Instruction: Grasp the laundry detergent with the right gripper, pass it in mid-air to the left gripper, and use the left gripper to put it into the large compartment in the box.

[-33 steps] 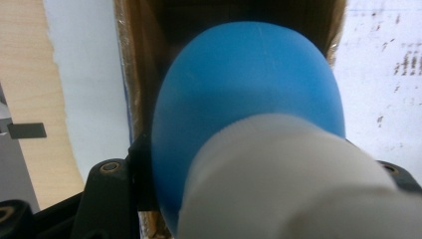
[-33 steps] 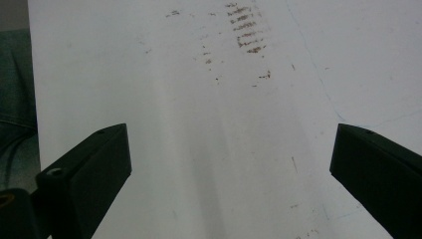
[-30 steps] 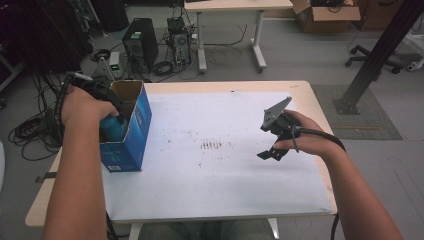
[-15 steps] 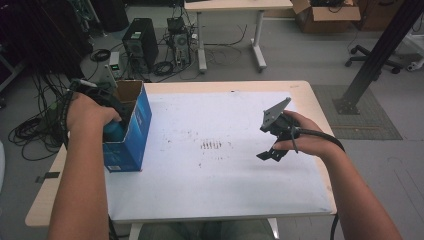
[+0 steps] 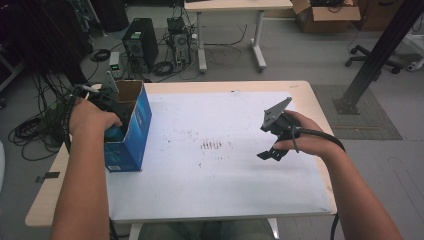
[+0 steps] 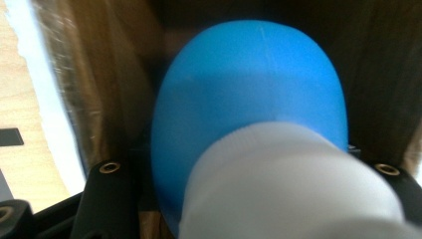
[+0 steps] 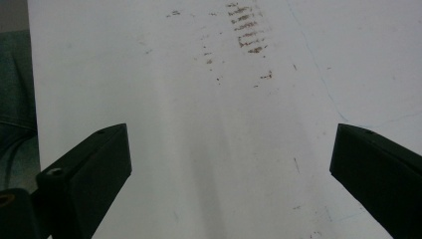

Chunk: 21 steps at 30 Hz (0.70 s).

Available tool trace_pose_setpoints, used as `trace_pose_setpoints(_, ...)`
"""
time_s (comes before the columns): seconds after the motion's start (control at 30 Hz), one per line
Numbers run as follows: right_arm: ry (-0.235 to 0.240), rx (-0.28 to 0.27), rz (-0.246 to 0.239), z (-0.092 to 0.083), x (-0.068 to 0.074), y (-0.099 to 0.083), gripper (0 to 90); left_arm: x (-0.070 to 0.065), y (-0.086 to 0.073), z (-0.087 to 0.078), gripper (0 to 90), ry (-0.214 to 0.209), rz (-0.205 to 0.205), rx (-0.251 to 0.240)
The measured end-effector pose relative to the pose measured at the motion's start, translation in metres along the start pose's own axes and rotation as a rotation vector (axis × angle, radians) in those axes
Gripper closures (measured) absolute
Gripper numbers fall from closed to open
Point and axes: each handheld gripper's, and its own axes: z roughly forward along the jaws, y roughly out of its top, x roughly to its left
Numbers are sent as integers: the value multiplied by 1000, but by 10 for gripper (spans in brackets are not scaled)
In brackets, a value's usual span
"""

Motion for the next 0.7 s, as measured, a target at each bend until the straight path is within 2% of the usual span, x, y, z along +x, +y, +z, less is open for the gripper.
trace_pose_setpoints(0.7,-3,-7,1,-1,2,-1,29,3,-4,2,384,-4,8,-12)
